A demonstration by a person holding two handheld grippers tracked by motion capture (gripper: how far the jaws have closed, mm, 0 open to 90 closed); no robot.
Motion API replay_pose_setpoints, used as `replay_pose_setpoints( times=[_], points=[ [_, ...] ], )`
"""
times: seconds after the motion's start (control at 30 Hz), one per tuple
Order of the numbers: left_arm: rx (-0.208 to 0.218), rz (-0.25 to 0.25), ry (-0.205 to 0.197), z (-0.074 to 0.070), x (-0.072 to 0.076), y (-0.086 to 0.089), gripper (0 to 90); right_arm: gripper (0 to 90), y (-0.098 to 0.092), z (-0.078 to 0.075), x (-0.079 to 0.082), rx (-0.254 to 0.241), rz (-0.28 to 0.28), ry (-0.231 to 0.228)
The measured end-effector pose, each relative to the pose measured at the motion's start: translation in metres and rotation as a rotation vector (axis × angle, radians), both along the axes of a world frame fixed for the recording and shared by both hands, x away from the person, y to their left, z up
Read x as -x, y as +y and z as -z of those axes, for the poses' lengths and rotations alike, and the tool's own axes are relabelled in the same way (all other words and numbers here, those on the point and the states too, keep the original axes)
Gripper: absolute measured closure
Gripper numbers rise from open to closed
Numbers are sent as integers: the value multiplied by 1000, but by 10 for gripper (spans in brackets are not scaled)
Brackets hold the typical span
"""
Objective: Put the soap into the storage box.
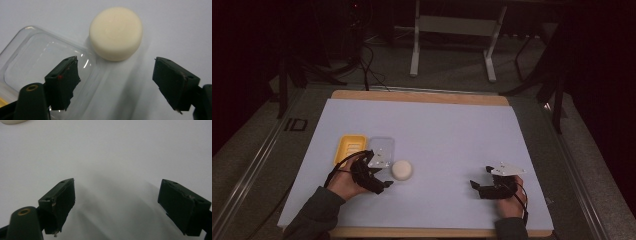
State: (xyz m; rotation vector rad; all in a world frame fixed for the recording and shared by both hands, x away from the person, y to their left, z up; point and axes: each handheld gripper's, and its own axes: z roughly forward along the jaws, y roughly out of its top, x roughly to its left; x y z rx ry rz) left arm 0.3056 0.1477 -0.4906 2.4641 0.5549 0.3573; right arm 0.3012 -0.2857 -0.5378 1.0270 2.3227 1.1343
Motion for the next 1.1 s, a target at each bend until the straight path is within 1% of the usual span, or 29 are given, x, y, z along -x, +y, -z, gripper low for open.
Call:
replay_pose_setpoints(
  times=[0.07,0.2,0.3,0.43,0.6,0.63,0.67,0.8,0.87,1.03,1.1],
  points=[
    [-12,13,0,-1,-3,-2,204,142,0,0,0,-1,0,-1],
    [-17,22,5,-3,-7,-6,195,142,0,0,0,-3,2,1],
    [-33,37,9,-5,-10,-10,193,142,-1,0,0,-5,2,-1],
    [-42,51,14,-6,-15,-13,192,142,0,0,0,-5,2,1],
    [-44,69,30,-6,-18,-17,188,141,0,0,0,-5,2,1],
    [-50,78,37,-5,-20,-19,187,142,-1,0,0,-5,2,0],
    [-50,78,37,-5,-20,-19,187,142,-1,0,0,-5,2,0],
    [-76,82,45,-3,-25,-23,187,142,-1,0,0,-6,3,-2],
    [-76,82,49,-2,-26,-24,187,142,-1,0,0,-6,2,-2],
    [-98,96,60,-1,-30,-29,185,142,-1,0,1,-12,5,-6],
    [-97,101,67,0,-32,-30,173,142,-1,0,1,-12,5,-6]
  ],
)
